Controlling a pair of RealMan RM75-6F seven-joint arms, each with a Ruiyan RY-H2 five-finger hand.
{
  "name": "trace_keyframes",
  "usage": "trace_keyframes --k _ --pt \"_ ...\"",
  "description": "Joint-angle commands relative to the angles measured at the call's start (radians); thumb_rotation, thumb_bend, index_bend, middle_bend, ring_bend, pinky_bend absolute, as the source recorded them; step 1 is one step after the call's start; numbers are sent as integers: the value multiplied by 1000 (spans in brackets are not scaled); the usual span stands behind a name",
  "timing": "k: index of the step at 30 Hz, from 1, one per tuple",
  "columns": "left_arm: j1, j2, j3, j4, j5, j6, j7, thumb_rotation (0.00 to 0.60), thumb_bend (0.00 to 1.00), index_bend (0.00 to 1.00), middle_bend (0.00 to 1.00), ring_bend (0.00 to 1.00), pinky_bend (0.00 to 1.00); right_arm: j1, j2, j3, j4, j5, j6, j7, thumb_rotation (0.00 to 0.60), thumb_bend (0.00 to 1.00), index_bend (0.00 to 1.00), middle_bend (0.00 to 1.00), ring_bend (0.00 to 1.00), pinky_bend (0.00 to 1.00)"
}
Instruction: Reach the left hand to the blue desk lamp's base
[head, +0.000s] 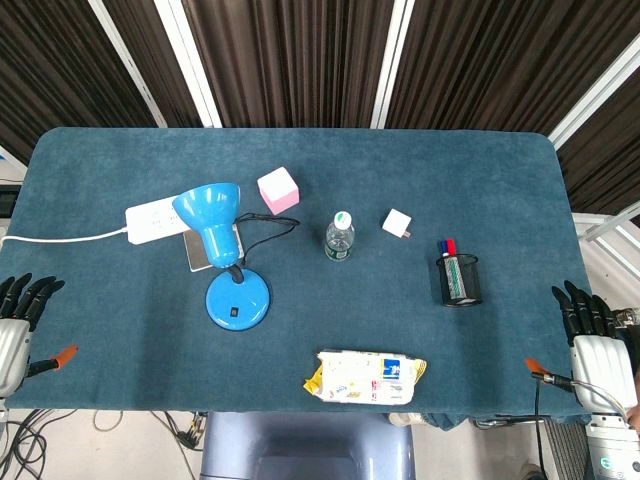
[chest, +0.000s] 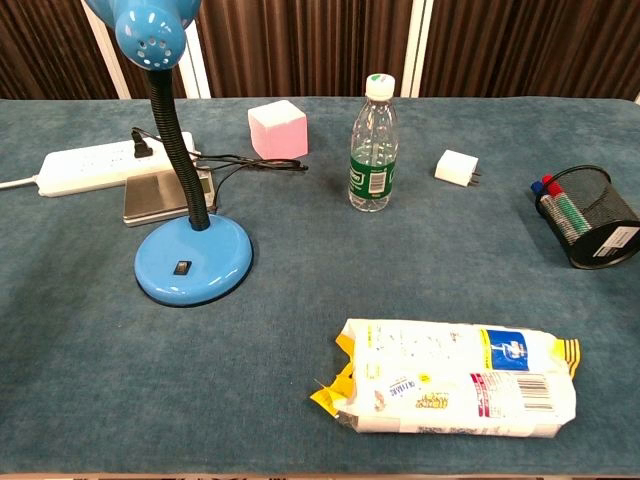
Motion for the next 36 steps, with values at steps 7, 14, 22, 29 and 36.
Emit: trace_keyframes --k 7,14,22,29,36 --pt "1 1 2 -2 3 -4 1 600 99 151 123 29 0 0 0 -1 0 0 0 -2 600 110 7 18 38 0" --pt "6 3 -2 -3 3 6 -7 600 104 136 122 29 0 -3 2 2 -3 1 6 1 600 110 7 18 38 0" --pt "3 8 6 -9 15 -7 -13 600 106 132 123 29 0 -4 5 3 -6 4 7 3 600 110 7 18 38 0" --pt "1 0 -1 -1 18 -2 -5 600 141 133 201 150 282 -5 3 8 -8 11 10 3 600 110 7 18 38 0" --pt "-20 -55 -3 29 110 28 -61 600 360 163 481 573 684 -3 1 7 -8 17 3 -1 600 110 7 18 38 0"
